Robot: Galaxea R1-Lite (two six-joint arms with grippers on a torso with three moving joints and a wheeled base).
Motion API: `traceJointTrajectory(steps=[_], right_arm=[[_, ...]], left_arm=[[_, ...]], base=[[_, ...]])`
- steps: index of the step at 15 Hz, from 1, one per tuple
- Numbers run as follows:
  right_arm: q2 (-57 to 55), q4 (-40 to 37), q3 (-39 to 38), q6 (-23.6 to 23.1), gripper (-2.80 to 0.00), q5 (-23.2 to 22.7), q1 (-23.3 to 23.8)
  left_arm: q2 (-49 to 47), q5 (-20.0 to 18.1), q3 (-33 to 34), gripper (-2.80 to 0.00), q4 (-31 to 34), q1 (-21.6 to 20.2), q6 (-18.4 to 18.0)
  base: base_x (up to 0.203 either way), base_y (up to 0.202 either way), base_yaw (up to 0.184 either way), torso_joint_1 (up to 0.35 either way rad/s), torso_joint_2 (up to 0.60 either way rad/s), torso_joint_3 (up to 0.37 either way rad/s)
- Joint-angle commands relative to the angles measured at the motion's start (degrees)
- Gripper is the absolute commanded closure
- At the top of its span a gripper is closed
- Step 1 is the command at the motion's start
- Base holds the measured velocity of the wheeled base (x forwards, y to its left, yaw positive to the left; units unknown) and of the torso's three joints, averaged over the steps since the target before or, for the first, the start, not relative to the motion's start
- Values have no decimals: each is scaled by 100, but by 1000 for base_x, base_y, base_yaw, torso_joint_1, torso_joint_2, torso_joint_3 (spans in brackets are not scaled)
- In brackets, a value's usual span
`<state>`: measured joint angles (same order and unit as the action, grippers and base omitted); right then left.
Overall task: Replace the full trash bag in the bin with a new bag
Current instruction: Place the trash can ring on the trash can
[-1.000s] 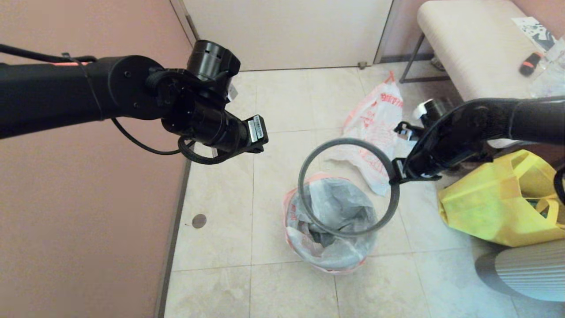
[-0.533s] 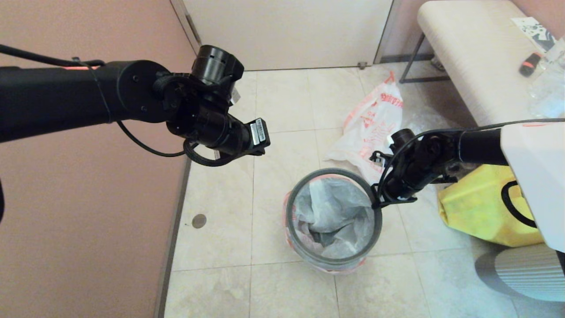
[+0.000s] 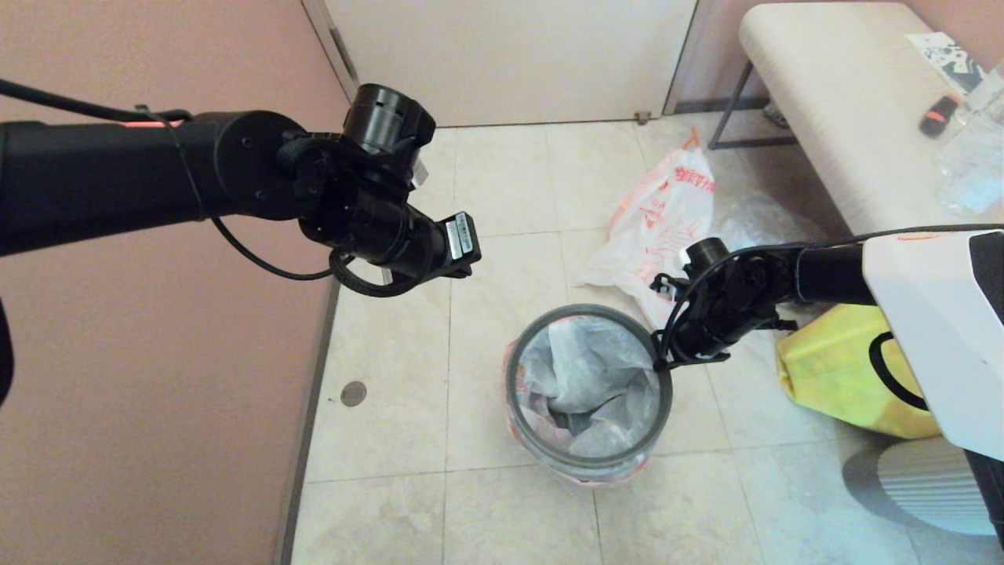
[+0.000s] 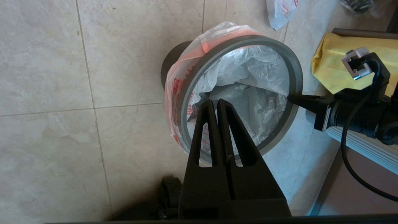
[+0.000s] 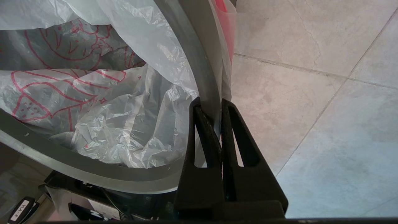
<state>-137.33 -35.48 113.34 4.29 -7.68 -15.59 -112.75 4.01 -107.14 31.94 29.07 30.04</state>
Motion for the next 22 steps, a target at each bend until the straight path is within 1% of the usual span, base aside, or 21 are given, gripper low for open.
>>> traceJointTrajectory(steps=[1, 4, 6, 8, 10, 11, 15, 22], right_arm=[[-92, -73, -13, 2, 0, -5, -5], [-56, -325, -22, 2, 0, 0, -87], [-14, -402, -57, 3, 0, 100, -129], [83, -468, -57, 15, 0, 291, -187], [287, -477, -97, 13, 0, 329, -235], [330, -477, -101, 10, 0, 417, -269], [268, -466, -101, 10, 0, 1079, -428], [67, -337, -101, 28, 0, 1128, -603]], left_arm=[[-19, 3, 0, 0, 14, 2, 20], [-37, 3, 0, 0, 14, 2, 20], [-46, 3, 0, 0, 14, 19, 20], [-46, 3, 0, 0, 14, 11, 20], [-54, 3, 0, 0, 14, 19, 20], [-54, 3, 0, 0, 14, 19, 20], [-54, 3, 0, 0, 14, 19, 20], [-118, 3, 0, 0, -56, 12, 20]], base=[[0, 0, 0, 0, 0, 0], [0, 0, 0, 0, 0, 0], [0, 0, 0, 0, 0, 0], [0, 0, 0, 0, 0, 0], [0, 0, 0, 0, 0, 0], [0, 0, 0, 0, 0, 0], [0, 0, 0, 0, 0, 0], [0, 0, 0, 0, 0, 0]])
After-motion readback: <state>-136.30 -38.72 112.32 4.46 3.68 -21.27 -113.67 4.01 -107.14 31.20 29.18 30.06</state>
